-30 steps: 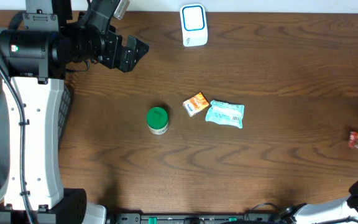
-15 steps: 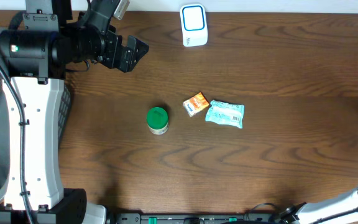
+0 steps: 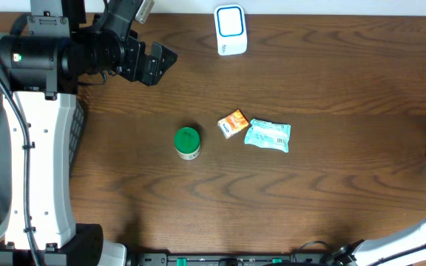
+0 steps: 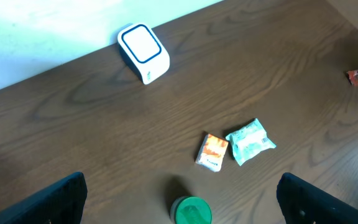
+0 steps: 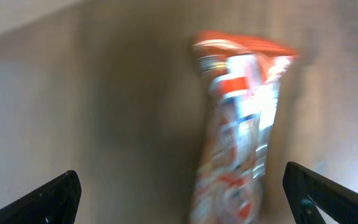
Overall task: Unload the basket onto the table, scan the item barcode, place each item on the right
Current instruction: 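Grasp the TOP bar with the right gripper and carry it off right, then reach the right gripper to the light-green wipes pack and grasp it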
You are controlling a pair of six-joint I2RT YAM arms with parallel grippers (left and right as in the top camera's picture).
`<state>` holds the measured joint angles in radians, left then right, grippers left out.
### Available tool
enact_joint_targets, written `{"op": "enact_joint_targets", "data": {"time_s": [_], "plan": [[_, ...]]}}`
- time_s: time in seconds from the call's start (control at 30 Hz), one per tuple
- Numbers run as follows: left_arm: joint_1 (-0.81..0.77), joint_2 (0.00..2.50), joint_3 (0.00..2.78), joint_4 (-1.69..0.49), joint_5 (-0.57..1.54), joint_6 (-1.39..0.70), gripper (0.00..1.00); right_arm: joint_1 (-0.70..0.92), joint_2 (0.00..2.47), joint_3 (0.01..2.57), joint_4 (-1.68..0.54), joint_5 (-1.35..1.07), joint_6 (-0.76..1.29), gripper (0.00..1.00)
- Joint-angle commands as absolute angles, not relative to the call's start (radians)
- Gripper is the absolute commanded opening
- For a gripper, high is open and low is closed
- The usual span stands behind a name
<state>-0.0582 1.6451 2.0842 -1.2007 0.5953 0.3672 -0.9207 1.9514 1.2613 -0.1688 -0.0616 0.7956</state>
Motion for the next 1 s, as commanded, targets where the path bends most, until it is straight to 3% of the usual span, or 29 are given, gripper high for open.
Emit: {"op": "enact_joint_targets", "data": {"time_s": [0.0,0.23,0.43,0.53,0.7,0.87,0.97], "plan": [[-0.058,1.649,2.078,-1.202,0.590,0.377,0.98,-0.875,1.790,1.321,-0.182,-0.237,0.810,0.99],[-0.058,1.649,2.078,-1.202,0.590,0.377,0.98,-0.601,1.640,1.321,-0.282,-0.273,0.724,0.99],[-0.058,1.649,2.078,-1.202,0.590,0.377,0.98,-0.235,1.684,1.321,-0.392,-0.315,0.233,0.99],[-0.058,1.649,2.078,-1.202,0.590,0.377,0.98,-0.061,1.714,1.321,-0.494,-0.192,0.050,0.99],[-0.058,1.649,2.078,-1.202,0.590,0.377,0.98,0.188,1.737,1.321,-0.595,0.023,-0.036,0.99],[-0.058,1.649,2.078,-1.202,0.590,0.377,0.98,0.323,1.752,1.321,-0.604,0.016,-0.143,0.99],[-0.058,1.649,2.078,-1.202,0.590,0.377,0.98,0.334,1.770,1.321,-0.633,-0.113,-0.229,0.99]]}}
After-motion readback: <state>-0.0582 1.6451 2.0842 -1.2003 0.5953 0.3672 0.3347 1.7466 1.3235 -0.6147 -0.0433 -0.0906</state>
